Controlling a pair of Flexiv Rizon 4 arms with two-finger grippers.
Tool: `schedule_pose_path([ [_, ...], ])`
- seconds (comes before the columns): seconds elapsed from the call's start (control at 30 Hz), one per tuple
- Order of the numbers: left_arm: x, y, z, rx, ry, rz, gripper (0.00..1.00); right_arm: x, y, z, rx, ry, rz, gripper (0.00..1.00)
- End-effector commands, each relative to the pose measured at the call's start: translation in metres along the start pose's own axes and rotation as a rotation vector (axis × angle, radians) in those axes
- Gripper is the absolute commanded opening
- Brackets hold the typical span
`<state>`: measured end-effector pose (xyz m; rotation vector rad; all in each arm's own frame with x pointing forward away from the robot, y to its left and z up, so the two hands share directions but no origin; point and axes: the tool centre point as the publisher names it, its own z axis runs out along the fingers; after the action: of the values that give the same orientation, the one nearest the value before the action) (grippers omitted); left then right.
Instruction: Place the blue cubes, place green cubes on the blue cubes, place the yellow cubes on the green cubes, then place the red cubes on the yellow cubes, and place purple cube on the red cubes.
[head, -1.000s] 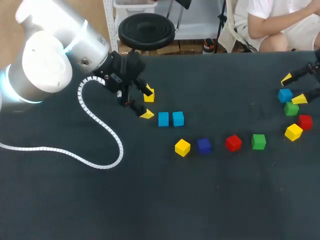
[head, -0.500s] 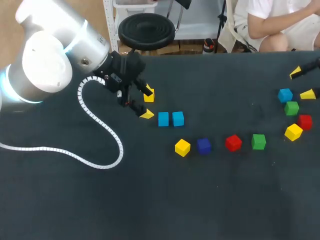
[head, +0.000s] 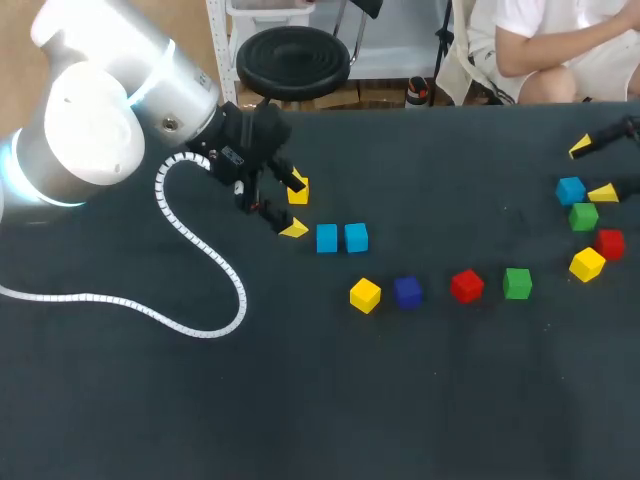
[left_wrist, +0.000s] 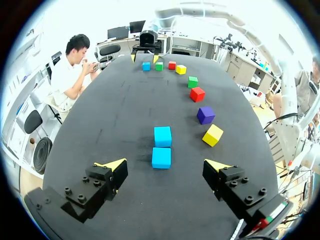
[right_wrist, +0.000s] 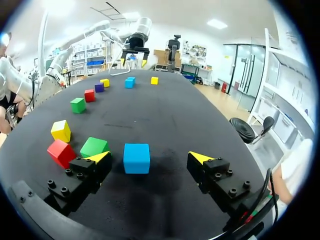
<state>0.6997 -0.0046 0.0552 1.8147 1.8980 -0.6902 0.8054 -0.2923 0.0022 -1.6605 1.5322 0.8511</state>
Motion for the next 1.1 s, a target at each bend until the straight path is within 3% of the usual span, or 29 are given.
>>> schedule_pose_path([
  [0.03,0.001,0.000,0.000,-0.001,-0.003,0.003,1.00,0.004,-0.011,0.001,-0.026,-0.005,-0.003,1.00],
  [0.67,0.001,0.000,0.000,-0.001,-0.003,0.003,1.00,0.008,-0.010,0.018,-0.092,-0.012,0.039,1.00],
  [0.73,0.001,0.000,0.000,-0.001,-0.003,0.003,1.00,0.008,-0.011,0.019,-0.094,-0.011,0.041,0.83],
  [0.8,0.001,0.000,0.000,-0.001,-0.003,0.003,1.00,0.008,-0.011,0.019,-0.094,-0.011,0.042,0.49],
  [0.97,0.001,0.000,0.000,-0.001,-0.003,0.003,1.00,0.009,-0.011,0.018,-0.092,-0.011,0.048,0.47],
  [1.1,0.001,0.000,0.000,-0.001,-0.003,0.003,1.00,0.009,-0.010,0.019,-0.096,-0.011,0.050,0.36],
])
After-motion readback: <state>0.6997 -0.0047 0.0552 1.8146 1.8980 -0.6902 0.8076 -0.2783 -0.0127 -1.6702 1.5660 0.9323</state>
